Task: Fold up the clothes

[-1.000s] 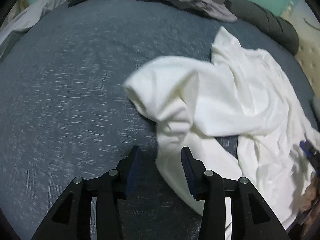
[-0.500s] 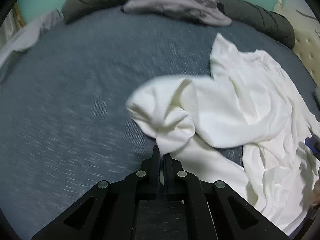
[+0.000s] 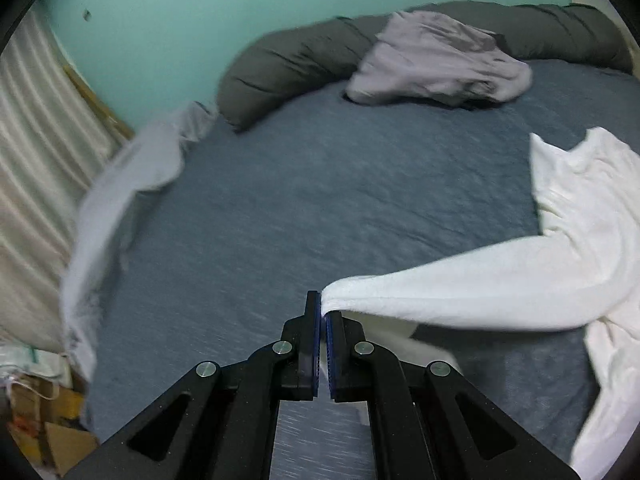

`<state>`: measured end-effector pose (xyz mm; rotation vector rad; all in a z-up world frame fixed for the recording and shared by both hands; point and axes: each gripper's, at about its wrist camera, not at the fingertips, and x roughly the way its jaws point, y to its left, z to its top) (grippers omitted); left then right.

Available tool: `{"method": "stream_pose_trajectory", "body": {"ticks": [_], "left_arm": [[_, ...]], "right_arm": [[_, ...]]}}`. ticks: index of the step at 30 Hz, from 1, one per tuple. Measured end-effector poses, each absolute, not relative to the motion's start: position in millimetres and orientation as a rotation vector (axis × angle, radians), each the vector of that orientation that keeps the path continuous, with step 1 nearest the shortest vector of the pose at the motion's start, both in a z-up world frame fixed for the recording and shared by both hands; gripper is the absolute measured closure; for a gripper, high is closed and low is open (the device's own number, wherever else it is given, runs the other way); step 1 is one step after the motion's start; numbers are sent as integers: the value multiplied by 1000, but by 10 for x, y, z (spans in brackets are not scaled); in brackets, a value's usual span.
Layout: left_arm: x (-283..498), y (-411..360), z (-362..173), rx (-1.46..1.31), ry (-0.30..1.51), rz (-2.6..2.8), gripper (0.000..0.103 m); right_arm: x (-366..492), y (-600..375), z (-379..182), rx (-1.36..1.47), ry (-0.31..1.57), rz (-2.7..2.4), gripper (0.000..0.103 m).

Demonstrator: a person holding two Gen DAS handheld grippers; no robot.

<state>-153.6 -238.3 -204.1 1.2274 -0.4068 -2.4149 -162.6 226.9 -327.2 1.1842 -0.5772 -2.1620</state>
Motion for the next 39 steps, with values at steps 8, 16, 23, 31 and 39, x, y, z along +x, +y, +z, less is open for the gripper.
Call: {"method": "stream_pose_trajectory", "body": {"ticks": [8,16,23,31,39], "left_arm": [[-1438,-2787,-2776,1530,-124,-2283,98],[-1097,-2867,-2714,1510,196,-2343,78],[-1232,-2534,-2428,1418,245,-2494,59],[-1941,-1904,-2503,1508,182,-2691,56],[-2858,-1407,-2700,1603,194,-2807,56]], "right_arm": [[-1648,2304,-3272,1187,-586,-2154,71],[-1647,2342,-3256,1184,-594,-2161,71],[-1641,2357,-3207,1181,-585,-2164,71],[-1812,2542,-3094,1211,-554,-2182,71],[-2851,2721,-2815,1267,-285,-2288,60]]}}
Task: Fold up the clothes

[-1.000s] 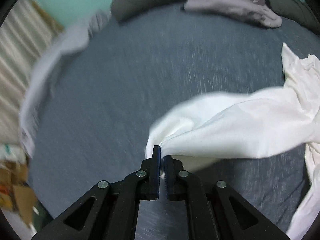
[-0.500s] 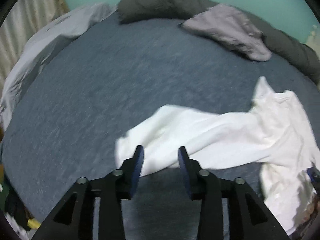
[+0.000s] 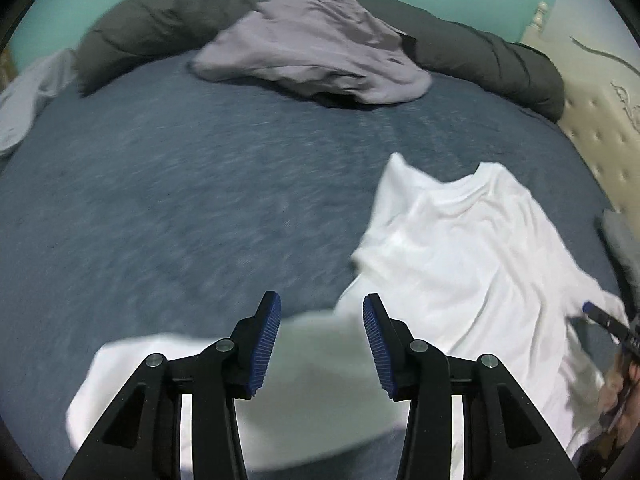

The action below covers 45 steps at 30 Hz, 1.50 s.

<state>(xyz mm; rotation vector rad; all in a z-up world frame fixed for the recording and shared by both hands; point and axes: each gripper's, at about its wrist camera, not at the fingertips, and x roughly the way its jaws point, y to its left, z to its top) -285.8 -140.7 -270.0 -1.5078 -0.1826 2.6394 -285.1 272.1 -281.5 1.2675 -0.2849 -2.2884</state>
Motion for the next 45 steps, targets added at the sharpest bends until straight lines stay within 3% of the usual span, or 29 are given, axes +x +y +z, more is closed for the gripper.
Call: {"method": "stream_pose_trajectory", "body": {"ticks": [12,27,28,32,33,34,35,37,45], "left_arm": [[-3930,-1033,-3042,-1534,-183,2554,56],[-4335,-791,-3310,-1503,-83,2466,57],[-4344,-776,-3314,-1497,-74,2464,60],[-4371,-710,-3325,-1476,-40,2455,92],[-4376,-693,-3327,-1471,-32,2453,103],[-4375,-670,-3327,-1467,-19,2450,103],[-4372,-646,-3326,-1462,-4,2447,103],[-4359,-621,-3302,-1449,10,2454,103],[-4312,-679,-3086,-1400,-47,2506,103]], "right_arm": [[-4395,2484,-2804,1330,-154,-2296,59],[-5217,1782,-3326,1468,76,-2238,55],[-5230,1771,-3343,1468,70,-2234,55],[-5237,1751,-3417,1457,96,-2213,55],[-5232,1749,-3415,1446,101,-2212,64],[-5224,1765,-3407,1432,91,-2204,85],[-5213,1779,-3393,1421,91,-2208,91],[-5152,1806,-3338,1367,101,-2230,97],[-4968,1977,-3119,1235,120,-2278,99]]}}
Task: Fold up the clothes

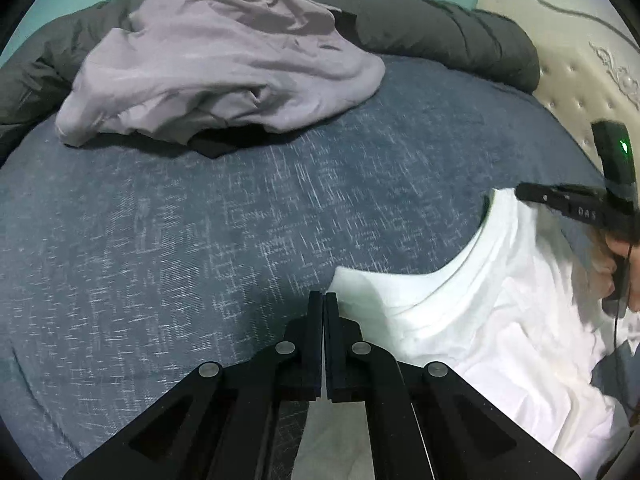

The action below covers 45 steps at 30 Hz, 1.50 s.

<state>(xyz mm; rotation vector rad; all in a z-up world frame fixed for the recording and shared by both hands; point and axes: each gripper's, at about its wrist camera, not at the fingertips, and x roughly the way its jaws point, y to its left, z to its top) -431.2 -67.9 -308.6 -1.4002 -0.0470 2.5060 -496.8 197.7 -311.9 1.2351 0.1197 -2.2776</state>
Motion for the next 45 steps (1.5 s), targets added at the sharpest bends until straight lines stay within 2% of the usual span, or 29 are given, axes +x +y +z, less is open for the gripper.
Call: {"method": "stream_pose_trajectory", "body": {"ticks": [4,11,17,20,21,27,32,36,39,40,42,45], "left_arm": [[-4257,-768,-3023,-1417,-136,2506,103],[-4185,-744,-3078,-1474,-80,2503,101],[-4143,-501,-3102,-1440,-49,2423,89],[-4097,-290,-3115,-1435,44,2375,69],[-4083,-235,-3130,-1436,64,2356,66],[-4005,-46,-3262,-1451,174,2338,65],[-3861,-58,-3123,-1387,110,2352,65],[-3800,57,-3225,-1410,237,2325,65],[-3808,44,-3308,-1429,241,2314,65],[-3809,29,-3321,-1430,239,2315,67],[-3812,6,-3338,-1432,244,2318,88],[-3763,21,-3290,-1405,292,2326,96]], "right_arm": [[-4800,2050,-3064,1199,144,-2281,99],[-4529,2457,-3032,1134,108,-2387,99],[-4500,2487,-3037,1131,88,-2370,99],[-4512,2480,-3045,1136,78,-2364,99],[-4509,2487,-3048,1138,73,-2364,99],[-4485,2503,-3060,1150,81,-2356,99],[-4491,2512,-3059,1154,82,-2351,99],[-4488,2498,-3047,1154,80,-2349,99],[-4484,2492,-3029,1151,81,-2346,99],[-4482,2490,-3022,1151,81,-2345,99],[-4481,2492,-3010,1149,77,-2344,99],[-4479,2497,-2995,1142,68,-2342,99]]}}
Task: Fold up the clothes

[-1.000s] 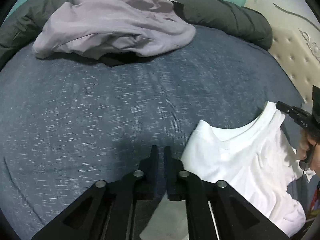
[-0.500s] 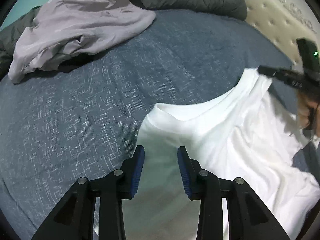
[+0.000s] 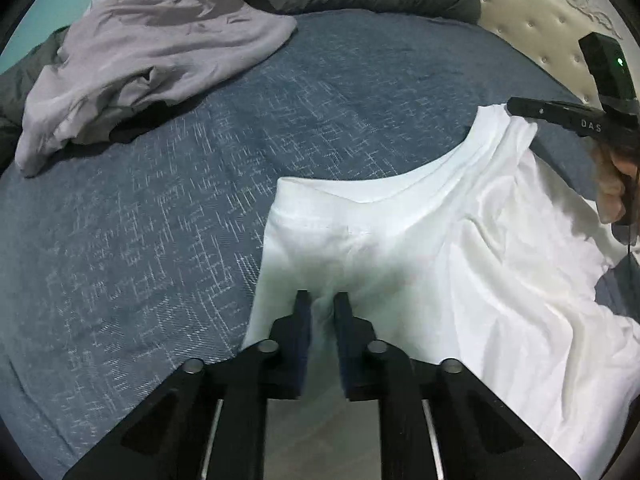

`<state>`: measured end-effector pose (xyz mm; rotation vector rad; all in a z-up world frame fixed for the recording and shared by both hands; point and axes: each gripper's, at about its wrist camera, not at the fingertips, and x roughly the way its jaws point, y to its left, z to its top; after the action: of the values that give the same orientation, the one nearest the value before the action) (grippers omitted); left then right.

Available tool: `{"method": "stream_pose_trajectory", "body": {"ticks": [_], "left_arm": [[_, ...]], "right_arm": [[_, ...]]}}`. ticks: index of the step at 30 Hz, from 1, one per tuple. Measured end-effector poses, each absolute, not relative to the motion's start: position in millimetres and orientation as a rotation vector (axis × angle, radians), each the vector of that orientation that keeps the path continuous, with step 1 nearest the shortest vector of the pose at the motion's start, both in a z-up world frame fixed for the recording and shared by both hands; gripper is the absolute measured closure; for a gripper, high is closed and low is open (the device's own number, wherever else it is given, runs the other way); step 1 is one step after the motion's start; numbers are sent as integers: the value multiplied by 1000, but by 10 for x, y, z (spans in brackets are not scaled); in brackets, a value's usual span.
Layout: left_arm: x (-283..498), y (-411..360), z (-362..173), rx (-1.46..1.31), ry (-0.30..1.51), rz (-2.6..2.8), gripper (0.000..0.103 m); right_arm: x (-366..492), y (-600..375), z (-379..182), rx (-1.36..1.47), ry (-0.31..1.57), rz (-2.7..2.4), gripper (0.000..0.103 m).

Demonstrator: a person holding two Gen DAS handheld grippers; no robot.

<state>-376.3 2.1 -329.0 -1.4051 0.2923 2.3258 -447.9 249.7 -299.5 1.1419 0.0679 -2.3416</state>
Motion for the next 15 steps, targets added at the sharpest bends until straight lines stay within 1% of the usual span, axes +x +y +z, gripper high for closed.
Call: {"method": "stream_pose_trajectory", "body": {"ticks": [3,8,11,15], "left_arm": [[-3719,15,-3167,-1348,344,2369,97],[-3844,-256,-2835,-1290,176,2451,98],[-3985,-361,-2699,-1290,144,2502,99],[-4262,-532,-2479,-1287,-26,2542,99]], "right_arm": [[-4469,2514,-2964,1128,51,-2341,99],[-4471,2514,-2819,1087,18,-2340,99],[-4512,2430,-2675,1053,45,-2358,99],[-4646,2348,-2502,1012,58,-2394,99]]}}
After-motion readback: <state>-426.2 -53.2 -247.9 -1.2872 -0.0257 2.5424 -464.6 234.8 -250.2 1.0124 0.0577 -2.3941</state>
